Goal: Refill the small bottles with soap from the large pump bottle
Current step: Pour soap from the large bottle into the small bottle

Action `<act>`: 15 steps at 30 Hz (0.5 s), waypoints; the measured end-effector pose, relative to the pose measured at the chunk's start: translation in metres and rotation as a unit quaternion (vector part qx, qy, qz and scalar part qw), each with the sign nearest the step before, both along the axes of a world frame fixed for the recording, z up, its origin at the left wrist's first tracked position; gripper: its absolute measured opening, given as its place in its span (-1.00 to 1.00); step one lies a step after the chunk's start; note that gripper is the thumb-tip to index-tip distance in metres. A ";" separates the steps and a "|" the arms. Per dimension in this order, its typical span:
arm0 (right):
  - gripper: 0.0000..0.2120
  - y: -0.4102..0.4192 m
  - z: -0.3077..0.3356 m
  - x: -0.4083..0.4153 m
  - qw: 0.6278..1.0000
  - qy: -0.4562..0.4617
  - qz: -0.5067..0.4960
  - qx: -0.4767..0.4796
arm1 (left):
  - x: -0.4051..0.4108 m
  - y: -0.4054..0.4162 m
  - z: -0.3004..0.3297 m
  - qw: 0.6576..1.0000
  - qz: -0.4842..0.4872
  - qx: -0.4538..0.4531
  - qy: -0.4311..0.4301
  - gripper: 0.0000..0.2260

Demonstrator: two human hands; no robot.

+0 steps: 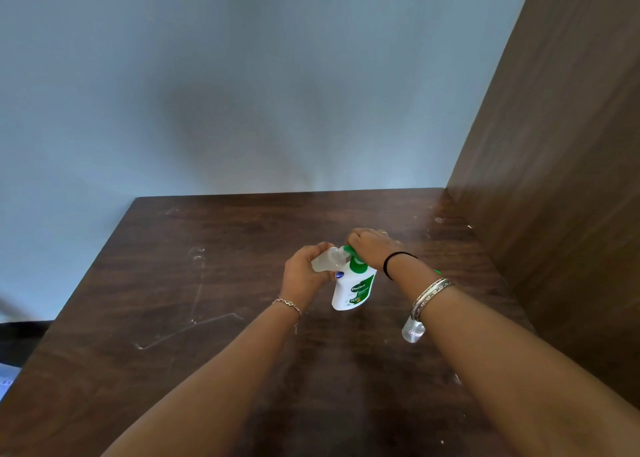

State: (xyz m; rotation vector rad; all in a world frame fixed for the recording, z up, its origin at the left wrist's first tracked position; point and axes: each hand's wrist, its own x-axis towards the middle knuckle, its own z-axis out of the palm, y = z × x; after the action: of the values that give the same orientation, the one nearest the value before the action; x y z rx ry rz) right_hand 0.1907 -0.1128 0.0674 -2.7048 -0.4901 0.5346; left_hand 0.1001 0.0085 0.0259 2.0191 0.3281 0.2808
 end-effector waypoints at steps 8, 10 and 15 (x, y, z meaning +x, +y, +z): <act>-0.79 0.001 -0.009 -0.001 1.000 -0.009 -0.005 -0.009 | 0.001 0.005 0.000 1.000 -0.006 0.024 -0.001 -0.59; -0.76 0.001 -0.007 0.001 1.000 -0.010 0.002 -0.015 | 0.001 0.005 0.000 1.000 -0.004 0.023 -0.002 -0.60; -0.74 0.003 -0.005 0.005 1.000 -0.008 0.008 -0.014 | 0.003 0.004 0.001 1.000 -0.003 0.022 -0.011 -0.59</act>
State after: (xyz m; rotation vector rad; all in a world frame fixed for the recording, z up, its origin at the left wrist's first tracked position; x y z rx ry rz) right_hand 0.1958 -0.1098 0.0623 -2.7365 -0.5116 0.5279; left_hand 0.1027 0.0128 0.0267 2.0588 0.3051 0.3094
